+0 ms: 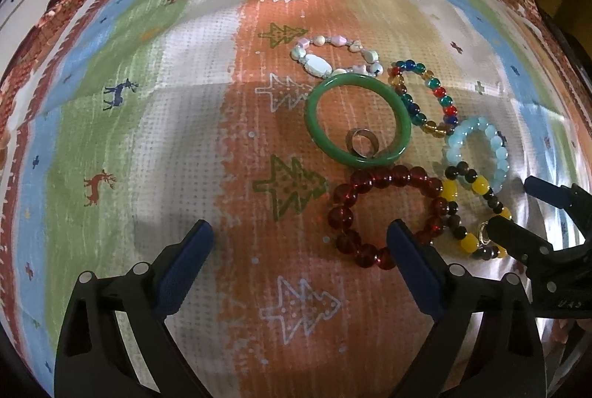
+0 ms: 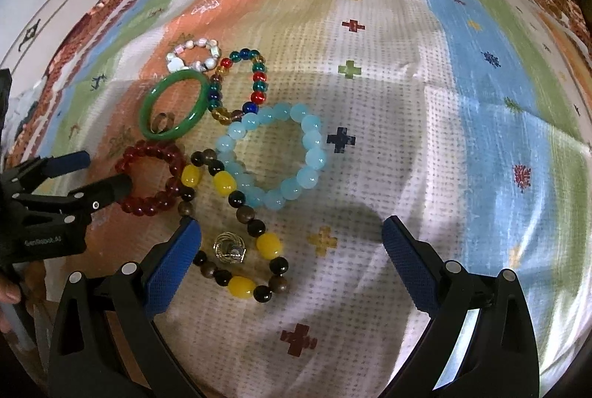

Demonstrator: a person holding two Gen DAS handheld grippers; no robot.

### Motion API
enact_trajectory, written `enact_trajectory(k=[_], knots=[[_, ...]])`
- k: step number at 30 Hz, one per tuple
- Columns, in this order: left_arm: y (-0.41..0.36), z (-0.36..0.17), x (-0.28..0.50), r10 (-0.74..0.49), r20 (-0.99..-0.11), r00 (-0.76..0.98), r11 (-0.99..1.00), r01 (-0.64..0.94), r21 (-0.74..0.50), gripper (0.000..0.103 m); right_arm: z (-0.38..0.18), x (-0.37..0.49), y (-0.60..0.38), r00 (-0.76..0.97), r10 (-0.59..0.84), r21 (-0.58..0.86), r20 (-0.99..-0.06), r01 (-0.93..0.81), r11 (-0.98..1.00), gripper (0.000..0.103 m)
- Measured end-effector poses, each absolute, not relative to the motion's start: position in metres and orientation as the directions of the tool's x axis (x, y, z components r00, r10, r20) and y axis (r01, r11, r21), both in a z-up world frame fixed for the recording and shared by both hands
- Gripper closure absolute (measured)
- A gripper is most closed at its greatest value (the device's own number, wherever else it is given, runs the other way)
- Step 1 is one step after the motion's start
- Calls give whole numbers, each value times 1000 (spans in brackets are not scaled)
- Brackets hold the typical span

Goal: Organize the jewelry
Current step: 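Grasp the red bead bracelet with the left tool while the right tool grasps the yellow-black bracelet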

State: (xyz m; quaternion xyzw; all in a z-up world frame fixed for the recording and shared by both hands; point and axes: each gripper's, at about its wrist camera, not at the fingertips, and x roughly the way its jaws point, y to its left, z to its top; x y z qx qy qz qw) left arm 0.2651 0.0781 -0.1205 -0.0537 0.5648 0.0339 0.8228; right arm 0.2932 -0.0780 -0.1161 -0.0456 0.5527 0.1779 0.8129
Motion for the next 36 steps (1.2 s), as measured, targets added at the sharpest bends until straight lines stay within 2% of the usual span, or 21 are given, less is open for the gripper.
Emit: enact_trajectory(k=[2,6,12,15,17,19,22,23,36], knots=[[78,-122,266,2,-931,365,992,-116,-43,12,-116,294,-79,328,233,117,-916,-336,934,4],[76,-124,268,41,-927,372,994,-111,0,19,-118,295,-77,328,232,116,-916,-338,934,4],[73,-120,266,58,-918,391,996,-87,26,51,-118,294,-83,344,195,78,-919,-325,942,23],[73,-120,265,54,-918,393,997,-79,25,64,-117,292,-84,357,164,37,-919,-336,941,39],[75,-119,265,33,-919,393,997,-71,6,74,-116,292,-87,363,162,35,-918,-334,942,61],[76,-120,265,8,-920,391,997,-69,-20,89,-115,293,-90,355,176,55,-918,-326,944,71],[79,-120,265,-16,-921,389,996,-78,-50,90,-115,293,-92,350,192,74,-917,-325,943,88],[81,-119,265,-23,-921,388,995,-80,-59,90,-115,293,-93,348,201,84,-916,-325,942,90],[75,-90,247,-71,-891,449,990,-80,-119,90,-82,274,-90,397,262,113,-879,-361,926,91]])
